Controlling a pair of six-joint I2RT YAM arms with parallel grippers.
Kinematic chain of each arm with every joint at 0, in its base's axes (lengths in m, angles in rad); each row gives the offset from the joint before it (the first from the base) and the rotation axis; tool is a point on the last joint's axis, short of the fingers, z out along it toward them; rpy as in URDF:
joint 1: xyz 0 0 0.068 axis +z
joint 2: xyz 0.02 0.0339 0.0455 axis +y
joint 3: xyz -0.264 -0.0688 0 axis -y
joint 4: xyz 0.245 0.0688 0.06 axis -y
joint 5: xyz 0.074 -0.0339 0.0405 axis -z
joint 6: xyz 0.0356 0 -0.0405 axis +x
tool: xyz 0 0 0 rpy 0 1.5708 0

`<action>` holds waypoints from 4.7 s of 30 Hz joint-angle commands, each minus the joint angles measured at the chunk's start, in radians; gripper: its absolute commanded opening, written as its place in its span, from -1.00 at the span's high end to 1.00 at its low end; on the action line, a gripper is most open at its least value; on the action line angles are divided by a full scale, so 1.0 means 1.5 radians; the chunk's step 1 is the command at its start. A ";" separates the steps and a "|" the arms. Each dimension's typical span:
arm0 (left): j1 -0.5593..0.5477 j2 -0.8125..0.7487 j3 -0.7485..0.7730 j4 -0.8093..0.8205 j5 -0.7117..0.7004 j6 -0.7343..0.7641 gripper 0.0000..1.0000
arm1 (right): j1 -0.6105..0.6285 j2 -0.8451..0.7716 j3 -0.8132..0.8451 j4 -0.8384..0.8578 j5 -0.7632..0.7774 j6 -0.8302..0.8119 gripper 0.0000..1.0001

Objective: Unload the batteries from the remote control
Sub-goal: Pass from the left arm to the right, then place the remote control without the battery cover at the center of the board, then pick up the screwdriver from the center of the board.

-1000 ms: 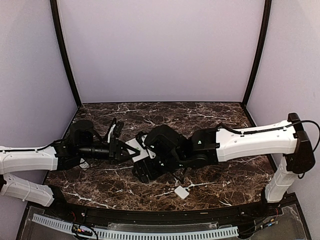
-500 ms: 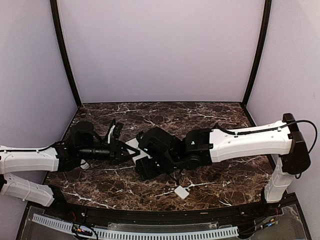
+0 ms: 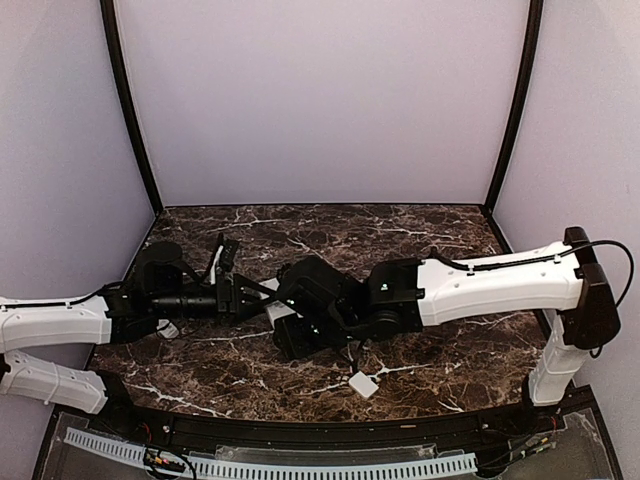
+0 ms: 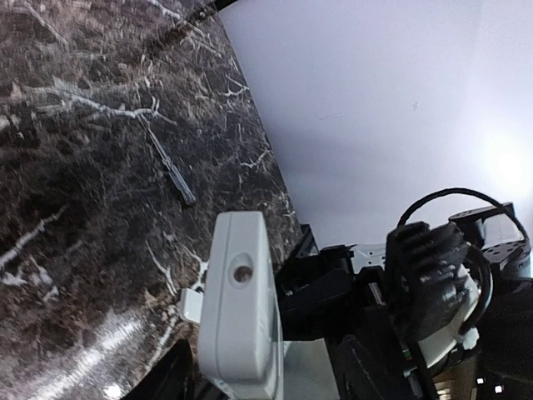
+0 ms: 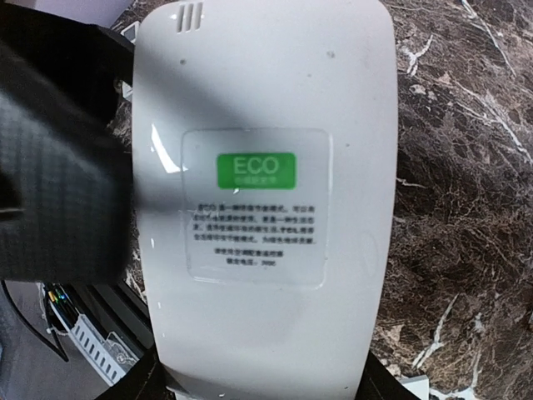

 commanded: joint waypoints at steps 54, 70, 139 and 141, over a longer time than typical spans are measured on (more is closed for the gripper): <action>0.029 -0.212 -0.069 -0.178 -0.133 0.027 -0.56 | -0.126 0.174 0.022 -0.126 -0.105 0.282 -0.49; 0.029 -0.203 -0.068 -0.186 -0.145 0.026 -0.57 | -0.133 -0.052 -0.038 -0.169 0.017 0.172 -0.50; 0.015 -0.128 0.065 -0.296 -0.099 0.020 -0.53 | -0.327 -0.106 -0.229 -0.014 -0.164 -0.006 1.00; 0.003 -0.133 0.092 -0.302 -0.106 0.044 -0.53 | -0.324 -0.176 -0.260 0.050 -0.234 -0.037 1.00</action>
